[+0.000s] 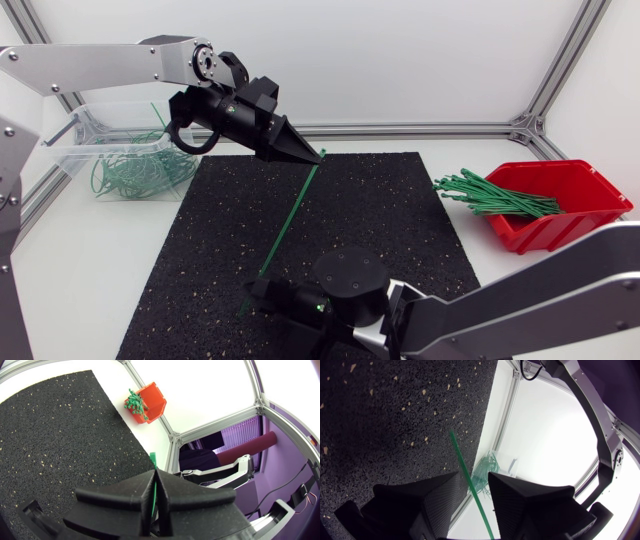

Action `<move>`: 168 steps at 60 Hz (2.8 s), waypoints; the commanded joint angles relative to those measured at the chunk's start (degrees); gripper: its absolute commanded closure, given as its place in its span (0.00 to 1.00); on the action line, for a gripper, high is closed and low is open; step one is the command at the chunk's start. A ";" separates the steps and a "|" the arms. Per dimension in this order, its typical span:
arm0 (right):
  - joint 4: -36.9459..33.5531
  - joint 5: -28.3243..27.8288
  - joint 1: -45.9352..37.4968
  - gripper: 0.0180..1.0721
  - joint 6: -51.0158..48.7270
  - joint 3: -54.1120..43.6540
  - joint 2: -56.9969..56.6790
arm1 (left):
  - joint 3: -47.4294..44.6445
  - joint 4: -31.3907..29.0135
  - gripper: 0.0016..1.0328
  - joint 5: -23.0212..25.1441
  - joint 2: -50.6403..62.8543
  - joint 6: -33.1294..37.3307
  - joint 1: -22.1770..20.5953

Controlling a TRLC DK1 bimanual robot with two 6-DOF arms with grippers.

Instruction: Take a green cable tie from the red box, thread the tail through the head to close it, then place it in the transparent bin on the left.

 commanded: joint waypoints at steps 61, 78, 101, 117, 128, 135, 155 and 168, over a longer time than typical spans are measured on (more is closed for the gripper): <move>1.70 1.09 0.48 0.63 -0.36 2.11 5.59 | 0.66 -1.02 0.97 0.32 1.15 0.09 0.97; 2.06 1.18 -0.04 0.64 -0.45 1.93 5.85 | 0.75 -1.02 0.97 0.32 1.15 0.09 0.79; 2.76 1.27 0.13 0.79 -0.54 1.49 5.41 | 0.66 -1.11 0.97 0.41 1.15 0.09 0.79; 2.76 1.36 0.13 0.82 -0.62 1.93 4.36 | 0.49 -1.11 0.97 0.32 1.06 0.09 0.61; 2.67 1.27 0.13 0.82 -0.62 3.25 2.95 | 0.14 -1.11 0.97 0.41 0.62 0.09 0.53; 2.06 1.18 -0.66 0.82 0.34 5.01 1.90 | -0.30 -1.11 0.97 0.41 0.44 0.27 0.44; 1.26 0.39 -3.56 0.95 5.88 7.03 0.05 | -0.74 -1.11 0.97 0.41 -0.08 0.36 0.09; 0.74 0.48 -6.11 0.95 13.53 8.08 -1.18 | -1.36 -0.93 0.97 0.32 -0.61 0.44 0.09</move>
